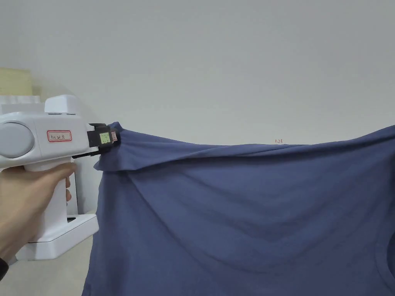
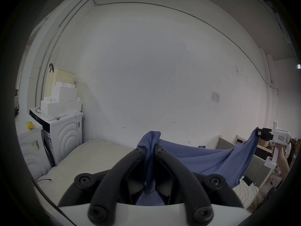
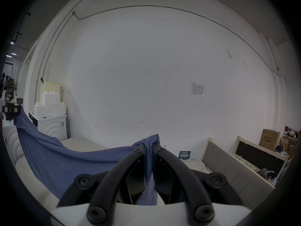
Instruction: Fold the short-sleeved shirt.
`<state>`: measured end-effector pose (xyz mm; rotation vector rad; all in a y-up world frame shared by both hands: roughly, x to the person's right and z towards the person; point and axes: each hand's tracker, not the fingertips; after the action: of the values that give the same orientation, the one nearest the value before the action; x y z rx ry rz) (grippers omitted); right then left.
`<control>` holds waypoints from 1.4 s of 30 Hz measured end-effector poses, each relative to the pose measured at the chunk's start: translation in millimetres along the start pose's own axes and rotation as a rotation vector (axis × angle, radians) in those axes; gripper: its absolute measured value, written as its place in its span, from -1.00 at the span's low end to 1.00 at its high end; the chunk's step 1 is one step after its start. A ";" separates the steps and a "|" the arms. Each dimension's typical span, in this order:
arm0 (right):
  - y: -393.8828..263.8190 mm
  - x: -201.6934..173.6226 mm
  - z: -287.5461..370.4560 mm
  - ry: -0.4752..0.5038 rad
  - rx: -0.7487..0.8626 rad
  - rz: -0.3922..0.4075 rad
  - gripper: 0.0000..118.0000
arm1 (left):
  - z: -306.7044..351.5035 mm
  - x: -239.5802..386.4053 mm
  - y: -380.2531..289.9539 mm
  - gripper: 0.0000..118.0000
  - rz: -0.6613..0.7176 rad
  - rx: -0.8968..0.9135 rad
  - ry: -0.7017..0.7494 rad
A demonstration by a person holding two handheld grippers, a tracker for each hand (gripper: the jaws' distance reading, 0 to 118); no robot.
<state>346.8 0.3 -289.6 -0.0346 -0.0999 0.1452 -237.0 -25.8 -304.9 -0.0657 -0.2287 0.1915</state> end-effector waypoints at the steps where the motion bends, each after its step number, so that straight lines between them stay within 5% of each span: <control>1: 0.9 0.4 -1.1 0.002 0.002 -0.004 -0.92 | -3.0 0.5 0.9 -0.87 -0.005 -0.007 0.003; 23: 46.9 1.4 -107.0 -0.088 -0.013 0.044 -0.92 | -140.8 -3.7 19.5 -0.87 0.055 -0.080 0.015; 42: 52.1 -19.3 -287.4 -0.143 -0.078 0.109 -0.92 | -326.4 -8.5 19.8 -0.87 -0.146 -0.169 0.077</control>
<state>349.6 41.2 -579.4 -0.1075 -0.2464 0.2525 -173.2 -22.1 -625.7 -0.2230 -0.1721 0.0236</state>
